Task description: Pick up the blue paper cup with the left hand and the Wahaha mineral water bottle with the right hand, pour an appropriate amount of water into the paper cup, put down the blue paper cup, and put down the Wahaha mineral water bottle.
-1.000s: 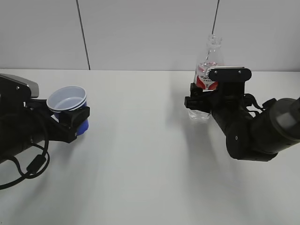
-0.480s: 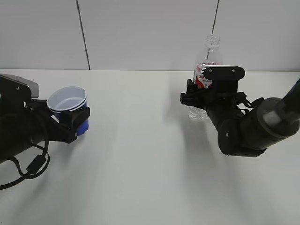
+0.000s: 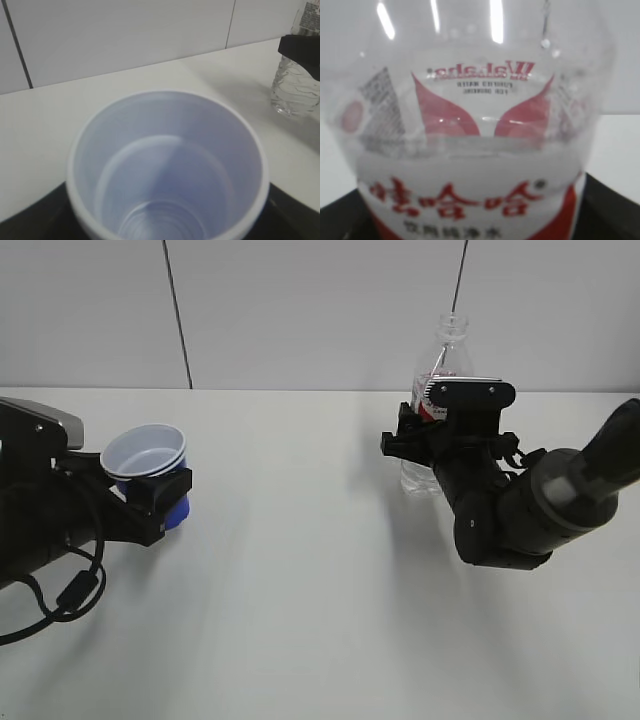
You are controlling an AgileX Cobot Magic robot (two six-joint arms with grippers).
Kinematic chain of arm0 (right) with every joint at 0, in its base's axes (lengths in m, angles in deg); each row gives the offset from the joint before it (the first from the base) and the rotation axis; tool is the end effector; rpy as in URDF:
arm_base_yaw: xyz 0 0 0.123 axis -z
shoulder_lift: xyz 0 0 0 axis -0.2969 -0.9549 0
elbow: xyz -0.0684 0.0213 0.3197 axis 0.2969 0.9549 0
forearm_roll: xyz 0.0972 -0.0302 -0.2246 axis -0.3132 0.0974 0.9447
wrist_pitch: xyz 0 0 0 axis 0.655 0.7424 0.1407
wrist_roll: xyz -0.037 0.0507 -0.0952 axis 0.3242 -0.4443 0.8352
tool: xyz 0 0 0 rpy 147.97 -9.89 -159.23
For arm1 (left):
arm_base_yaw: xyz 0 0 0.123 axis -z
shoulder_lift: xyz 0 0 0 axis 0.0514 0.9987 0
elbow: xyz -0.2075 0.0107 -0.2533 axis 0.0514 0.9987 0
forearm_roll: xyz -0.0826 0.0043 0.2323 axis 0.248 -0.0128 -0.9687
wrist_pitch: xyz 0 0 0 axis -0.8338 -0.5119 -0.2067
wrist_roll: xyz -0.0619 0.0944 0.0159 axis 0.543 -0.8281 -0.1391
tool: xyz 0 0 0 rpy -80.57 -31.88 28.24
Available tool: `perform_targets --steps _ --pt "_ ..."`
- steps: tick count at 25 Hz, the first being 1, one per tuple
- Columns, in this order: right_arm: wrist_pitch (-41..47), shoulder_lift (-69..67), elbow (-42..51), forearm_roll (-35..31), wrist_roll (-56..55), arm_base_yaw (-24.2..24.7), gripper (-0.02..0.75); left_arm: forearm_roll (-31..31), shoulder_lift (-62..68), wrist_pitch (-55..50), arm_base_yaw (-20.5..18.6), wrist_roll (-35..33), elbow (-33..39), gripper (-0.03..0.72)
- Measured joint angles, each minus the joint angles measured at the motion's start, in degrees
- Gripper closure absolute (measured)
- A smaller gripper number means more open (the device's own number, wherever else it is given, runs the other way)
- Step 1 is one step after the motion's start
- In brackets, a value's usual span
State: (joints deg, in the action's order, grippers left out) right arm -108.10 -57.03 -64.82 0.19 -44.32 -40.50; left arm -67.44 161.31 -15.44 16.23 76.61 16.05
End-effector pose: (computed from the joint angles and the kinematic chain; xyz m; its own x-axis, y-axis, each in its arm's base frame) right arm 0.4444 0.1459 0.1345 -0.1205 -0.0293 -0.9923 -0.0353 0.9991 -0.0252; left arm 0.2938 -0.1218 0.1718 -0.2546 0.0720 -0.9644 0.4693 0.8811 -0.0582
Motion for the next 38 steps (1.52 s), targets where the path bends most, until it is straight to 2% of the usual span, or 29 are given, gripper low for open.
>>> perform_targets --steps 4,15,24,34,38 --pt "-1.09 -0.70 -0.22 0.00 0.00 0.00 0.237 -0.12 0.00 0.00 0.00 0.00 0.00 0.137" --pt "-2.10 -1.21 -0.60 1.62 0.00 0.00 0.243 -2.29 0.00 0.00 0.00 0.00 0.00 0.137" --pt "0.07 5.69 4.73 12.36 0.00 0.00 0.243 -7.23 -0.32 -0.09 0.00 2.17 0.00 0.137" --pt "7.25 13.76 6.01 29.18 0.00 -0.11 0.243 -10.41 -3.33 -0.13 0.09 6.91 0.00 0.137" --pt "10.01 13.76 6.01 31.82 3.84 -1.83 0.243 -10.54 -3.68 -0.65 2.34 7.56 0.00 0.137"
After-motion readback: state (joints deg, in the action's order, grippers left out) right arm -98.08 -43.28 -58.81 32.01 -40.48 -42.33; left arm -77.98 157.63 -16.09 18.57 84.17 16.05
